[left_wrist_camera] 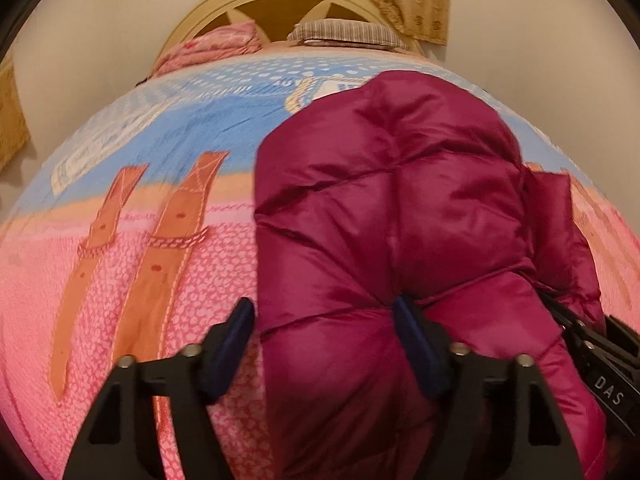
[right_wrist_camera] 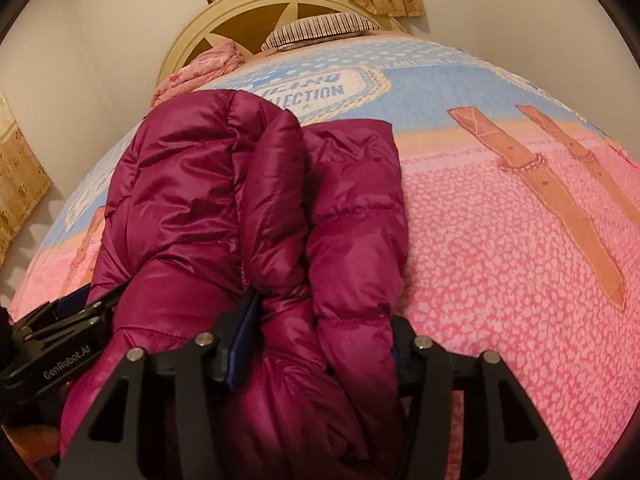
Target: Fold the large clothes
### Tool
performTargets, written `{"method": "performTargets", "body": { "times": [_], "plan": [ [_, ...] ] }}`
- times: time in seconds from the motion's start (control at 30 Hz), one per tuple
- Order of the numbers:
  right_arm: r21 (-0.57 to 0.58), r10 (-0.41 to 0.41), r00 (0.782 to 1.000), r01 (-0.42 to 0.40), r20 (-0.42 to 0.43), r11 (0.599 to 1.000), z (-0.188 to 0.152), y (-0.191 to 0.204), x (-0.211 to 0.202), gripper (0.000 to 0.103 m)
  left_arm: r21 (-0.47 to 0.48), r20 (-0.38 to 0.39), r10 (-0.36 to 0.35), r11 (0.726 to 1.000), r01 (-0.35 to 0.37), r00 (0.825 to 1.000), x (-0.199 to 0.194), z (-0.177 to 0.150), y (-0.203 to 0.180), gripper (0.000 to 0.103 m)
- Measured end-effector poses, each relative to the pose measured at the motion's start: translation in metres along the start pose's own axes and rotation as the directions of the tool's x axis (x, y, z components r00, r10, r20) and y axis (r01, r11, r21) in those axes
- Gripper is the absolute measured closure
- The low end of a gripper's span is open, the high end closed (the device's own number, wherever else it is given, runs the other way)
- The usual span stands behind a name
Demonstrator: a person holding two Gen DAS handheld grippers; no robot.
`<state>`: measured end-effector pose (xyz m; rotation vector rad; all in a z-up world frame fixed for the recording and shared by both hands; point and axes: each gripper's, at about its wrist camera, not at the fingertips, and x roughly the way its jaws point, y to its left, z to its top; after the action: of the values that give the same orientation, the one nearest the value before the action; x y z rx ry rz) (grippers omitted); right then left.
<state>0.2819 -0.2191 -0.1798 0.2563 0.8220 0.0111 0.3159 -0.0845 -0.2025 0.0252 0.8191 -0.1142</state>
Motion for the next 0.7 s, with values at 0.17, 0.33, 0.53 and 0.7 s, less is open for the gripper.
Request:
{"method": "performTargets", "body": {
  "times": [0.17,0.33,0.53,0.7],
  "plan": [
    [-0.007,0.002,1.000,-0.002,-0.002,1.000,-0.001,0.002,0.000,0.051,0.024,-0.003,0.006,1.000,-0.006,1.000,0.000,0.000,-0.004,0.044],
    [-0.014,0.010,1.000,-0.010,-0.003,1.000,0.000,0.003,0.001,0.056,0.073,0.002,0.030,0.997,-0.030,1.000,-0.001,0.000,-0.015,0.056],
    [-0.031,0.043,0.999,-0.043,0.015,0.999,-0.001,0.005,-0.002,0.071,0.123,0.025,0.071,0.990,-0.074,0.997,-0.008,0.002,-0.021,0.073],
    [-0.075,0.026,0.999,-0.022,0.046,0.997,-0.004,0.013,-0.011,0.079,0.144,0.035,0.080,0.986,-0.085,0.996,-0.018,0.006,-0.016,0.082]
  ]
}}
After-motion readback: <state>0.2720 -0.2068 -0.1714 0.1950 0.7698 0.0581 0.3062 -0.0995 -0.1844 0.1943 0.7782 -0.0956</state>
